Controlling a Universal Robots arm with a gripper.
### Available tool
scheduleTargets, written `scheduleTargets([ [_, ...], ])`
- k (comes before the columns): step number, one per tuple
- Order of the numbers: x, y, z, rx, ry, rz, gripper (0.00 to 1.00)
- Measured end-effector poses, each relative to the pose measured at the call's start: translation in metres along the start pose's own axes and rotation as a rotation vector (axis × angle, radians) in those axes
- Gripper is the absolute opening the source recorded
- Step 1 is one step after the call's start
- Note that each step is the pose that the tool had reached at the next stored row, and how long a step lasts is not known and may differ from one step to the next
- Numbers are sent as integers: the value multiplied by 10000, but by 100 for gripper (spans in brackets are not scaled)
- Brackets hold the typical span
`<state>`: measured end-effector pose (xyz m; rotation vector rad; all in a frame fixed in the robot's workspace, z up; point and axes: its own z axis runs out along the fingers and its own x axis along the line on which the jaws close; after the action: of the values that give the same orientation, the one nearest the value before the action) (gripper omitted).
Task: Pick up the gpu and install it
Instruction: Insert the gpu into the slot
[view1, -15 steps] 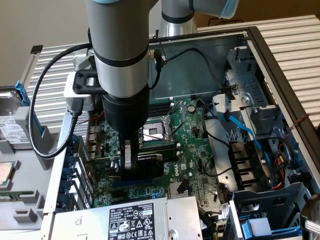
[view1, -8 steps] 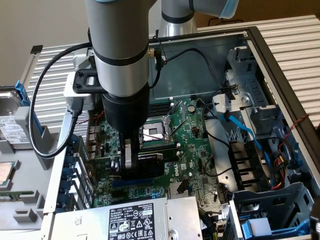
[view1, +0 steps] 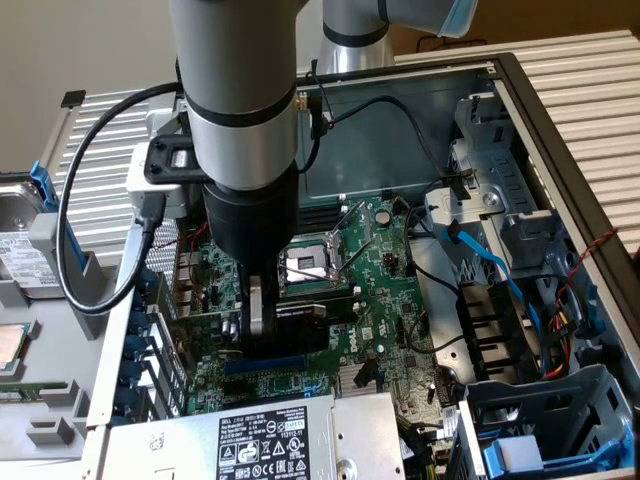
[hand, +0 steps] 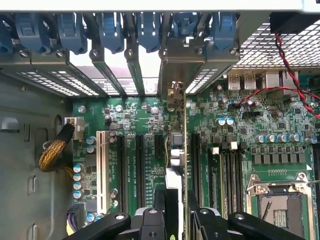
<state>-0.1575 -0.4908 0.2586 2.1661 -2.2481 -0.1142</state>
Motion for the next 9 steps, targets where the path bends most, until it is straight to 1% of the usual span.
scheduleTargets([
  [4,-2,41,4,7,-2,-2,27],
  [9,-12,52,6,18,-4,1,27],
])
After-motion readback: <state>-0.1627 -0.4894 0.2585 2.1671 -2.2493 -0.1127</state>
